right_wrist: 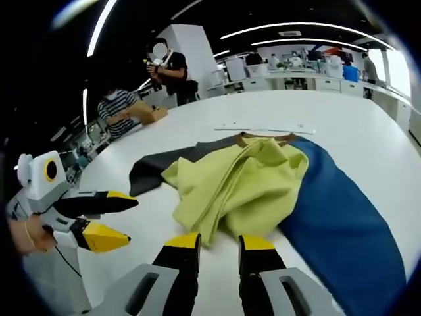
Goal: Fold the garment on the visible template until the final outline fits inside the template.
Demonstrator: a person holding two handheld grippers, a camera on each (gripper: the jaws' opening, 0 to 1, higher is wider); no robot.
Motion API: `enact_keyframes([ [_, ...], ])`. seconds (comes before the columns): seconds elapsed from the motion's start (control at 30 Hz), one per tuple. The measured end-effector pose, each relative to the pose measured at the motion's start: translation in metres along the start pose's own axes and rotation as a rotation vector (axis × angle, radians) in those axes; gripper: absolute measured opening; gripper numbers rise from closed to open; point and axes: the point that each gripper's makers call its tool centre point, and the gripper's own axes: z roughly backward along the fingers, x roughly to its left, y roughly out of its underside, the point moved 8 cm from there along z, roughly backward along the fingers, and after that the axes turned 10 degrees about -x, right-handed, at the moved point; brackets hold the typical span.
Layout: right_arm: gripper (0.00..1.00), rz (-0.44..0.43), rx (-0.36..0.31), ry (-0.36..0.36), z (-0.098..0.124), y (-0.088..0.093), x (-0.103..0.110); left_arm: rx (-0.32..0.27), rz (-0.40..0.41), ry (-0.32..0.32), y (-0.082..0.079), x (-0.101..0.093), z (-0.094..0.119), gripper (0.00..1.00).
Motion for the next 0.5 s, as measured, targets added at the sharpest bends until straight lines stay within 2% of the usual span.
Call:
enact_keyframes([
  [0.17, 0.16, -0.020, -0.011, -0.014, -0.004, 0.004, 0.001, -0.010, 0.038, -0.003, -0.001, -0.005, -0.012, 0.32],
  [0.37, 0.15, -0.029, -0.032, -0.042, -0.009, 0.006, 0.005, 0.013, 0.051, -0.041, 0.003, -0.008, -0.028, 0.30],
  [0.5, 0.14, -0.009, -0.021, -0.050, -0.014, 0.009, 0.008, 0.033, 0.046, -0.054, 0.006, -0.009, -0.039, 0.28],
])
